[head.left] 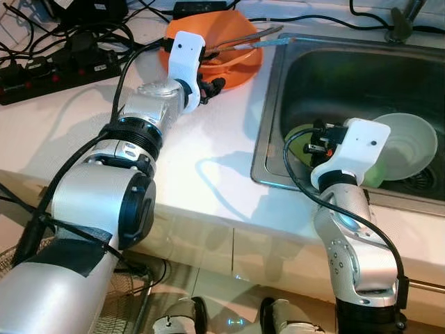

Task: Kitchen organization

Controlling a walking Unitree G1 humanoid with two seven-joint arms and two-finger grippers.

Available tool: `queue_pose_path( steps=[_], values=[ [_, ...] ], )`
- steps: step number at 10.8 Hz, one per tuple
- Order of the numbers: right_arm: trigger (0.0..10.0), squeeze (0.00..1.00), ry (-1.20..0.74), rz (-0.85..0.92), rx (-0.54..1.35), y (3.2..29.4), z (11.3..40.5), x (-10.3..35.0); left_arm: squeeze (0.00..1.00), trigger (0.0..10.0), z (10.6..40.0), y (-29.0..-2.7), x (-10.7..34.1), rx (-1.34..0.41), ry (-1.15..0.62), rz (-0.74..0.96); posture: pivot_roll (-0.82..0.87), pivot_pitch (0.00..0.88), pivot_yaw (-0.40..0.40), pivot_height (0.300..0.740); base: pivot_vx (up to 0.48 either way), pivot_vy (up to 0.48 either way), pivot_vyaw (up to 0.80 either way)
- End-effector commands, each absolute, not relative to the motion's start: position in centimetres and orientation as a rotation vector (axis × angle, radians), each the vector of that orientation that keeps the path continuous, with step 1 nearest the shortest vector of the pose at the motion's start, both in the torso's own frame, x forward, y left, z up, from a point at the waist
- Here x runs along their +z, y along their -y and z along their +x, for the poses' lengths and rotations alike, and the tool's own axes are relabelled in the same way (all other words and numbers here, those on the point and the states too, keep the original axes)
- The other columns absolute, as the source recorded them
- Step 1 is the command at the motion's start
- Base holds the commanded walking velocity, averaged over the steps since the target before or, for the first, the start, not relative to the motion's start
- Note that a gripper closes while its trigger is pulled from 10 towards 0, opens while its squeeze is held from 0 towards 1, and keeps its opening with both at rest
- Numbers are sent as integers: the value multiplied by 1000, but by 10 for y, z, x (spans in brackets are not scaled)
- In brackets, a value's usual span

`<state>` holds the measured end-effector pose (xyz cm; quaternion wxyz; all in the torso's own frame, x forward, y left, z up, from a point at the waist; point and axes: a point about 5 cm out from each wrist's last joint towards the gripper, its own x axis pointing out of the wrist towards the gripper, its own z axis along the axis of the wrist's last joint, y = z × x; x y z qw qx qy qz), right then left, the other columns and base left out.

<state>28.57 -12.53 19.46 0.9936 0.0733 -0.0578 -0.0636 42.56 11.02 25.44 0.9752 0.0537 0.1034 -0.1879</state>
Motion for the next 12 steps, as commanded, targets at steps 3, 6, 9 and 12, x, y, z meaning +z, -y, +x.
queue_pose_path(
  steps=[3, 6, 9, 12],
  values=[
    [10000, 0, 37, 187, -80, 110, 295, 181, 0, 10000, 418, -133, 223, -407, -403, 48, -108, 195, 42, 719, 0, 0, 0],
    [10000, 0, 47, 185, -71, 111, 303, 183, 0, 10000, 414, -135, 223, -399, -413, 19, -85, 186, 19, 719, 0, 0, 0],
    [10000, 0, 66, 178, -52, 111, 313, 186, 0, 10000, 394, -131, 214, -409, -449, -43, -69, 148, -6, 719, 0, 0, 0],
    [10000, 0, 96, 177, -30, 108, 323, 193, 0, 10000, 374, -136, 223, -394, -425, -45, -41, 124, -25, 719, 0, 0, 0]
  ],
)
